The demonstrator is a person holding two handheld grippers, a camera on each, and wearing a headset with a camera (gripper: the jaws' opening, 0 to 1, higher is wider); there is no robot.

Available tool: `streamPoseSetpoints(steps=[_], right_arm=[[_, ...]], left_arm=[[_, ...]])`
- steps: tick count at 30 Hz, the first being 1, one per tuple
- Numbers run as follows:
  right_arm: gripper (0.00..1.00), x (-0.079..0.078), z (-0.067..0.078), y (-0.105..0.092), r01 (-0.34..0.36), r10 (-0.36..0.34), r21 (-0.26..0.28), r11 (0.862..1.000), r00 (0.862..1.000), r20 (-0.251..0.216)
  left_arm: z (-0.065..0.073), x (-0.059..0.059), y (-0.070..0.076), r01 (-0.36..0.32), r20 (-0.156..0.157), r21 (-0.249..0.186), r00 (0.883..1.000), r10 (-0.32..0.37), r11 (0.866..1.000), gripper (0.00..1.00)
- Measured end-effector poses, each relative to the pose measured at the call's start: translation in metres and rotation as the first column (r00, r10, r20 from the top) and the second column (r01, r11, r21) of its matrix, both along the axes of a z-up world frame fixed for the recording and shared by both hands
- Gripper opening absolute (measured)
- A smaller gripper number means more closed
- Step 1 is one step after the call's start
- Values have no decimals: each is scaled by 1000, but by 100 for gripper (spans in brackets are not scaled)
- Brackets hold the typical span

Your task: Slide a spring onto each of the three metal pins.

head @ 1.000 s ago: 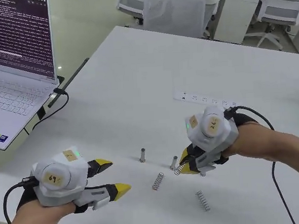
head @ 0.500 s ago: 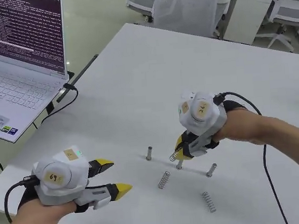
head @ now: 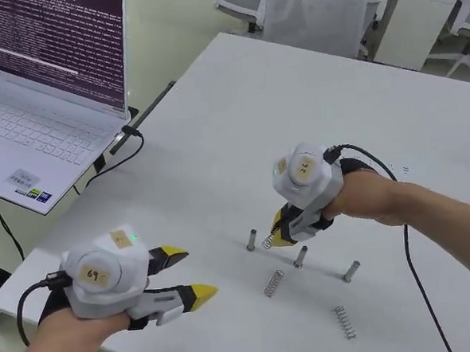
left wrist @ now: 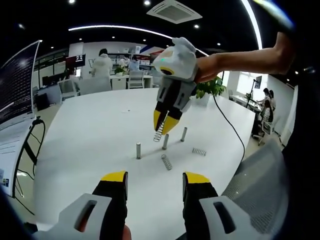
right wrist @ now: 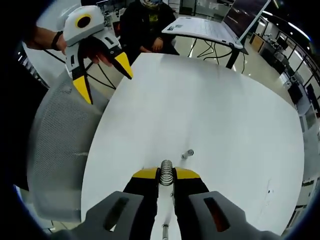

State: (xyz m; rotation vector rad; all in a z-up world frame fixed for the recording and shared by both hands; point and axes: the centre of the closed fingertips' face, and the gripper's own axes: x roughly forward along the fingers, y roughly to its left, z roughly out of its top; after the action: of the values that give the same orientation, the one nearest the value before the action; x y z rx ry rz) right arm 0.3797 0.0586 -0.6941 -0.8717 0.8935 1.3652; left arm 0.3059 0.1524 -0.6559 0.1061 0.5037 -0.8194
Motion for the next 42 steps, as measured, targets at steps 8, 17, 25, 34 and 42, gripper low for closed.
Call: streamPoseSetpoints(steps=[8,17,25,34,42], right_arm=[[8,13,-10,10,-10,10,-33,999,1000,9],[8,30,-13,18,-23,25,-60,998,999,23],[8,39,-17,19,-37,39,-82,996,999,21],[8,39,-23,18,-67,68,-115,991,998,12],[8,38,-33,20,-82,84,-139,987,996,6]], left_arm=[[0,0,2,-13,-3,-8,1000,13,1000,38],[2,0,7,-40,-8,-20,999,40,999,38],[4,1,8,-50,-10,-26,999,50,998,38],[1,-1,11,-61,-20,-25,998,60,998,38],[1,0,13,-69,-23,-25,997,68,997,38]])
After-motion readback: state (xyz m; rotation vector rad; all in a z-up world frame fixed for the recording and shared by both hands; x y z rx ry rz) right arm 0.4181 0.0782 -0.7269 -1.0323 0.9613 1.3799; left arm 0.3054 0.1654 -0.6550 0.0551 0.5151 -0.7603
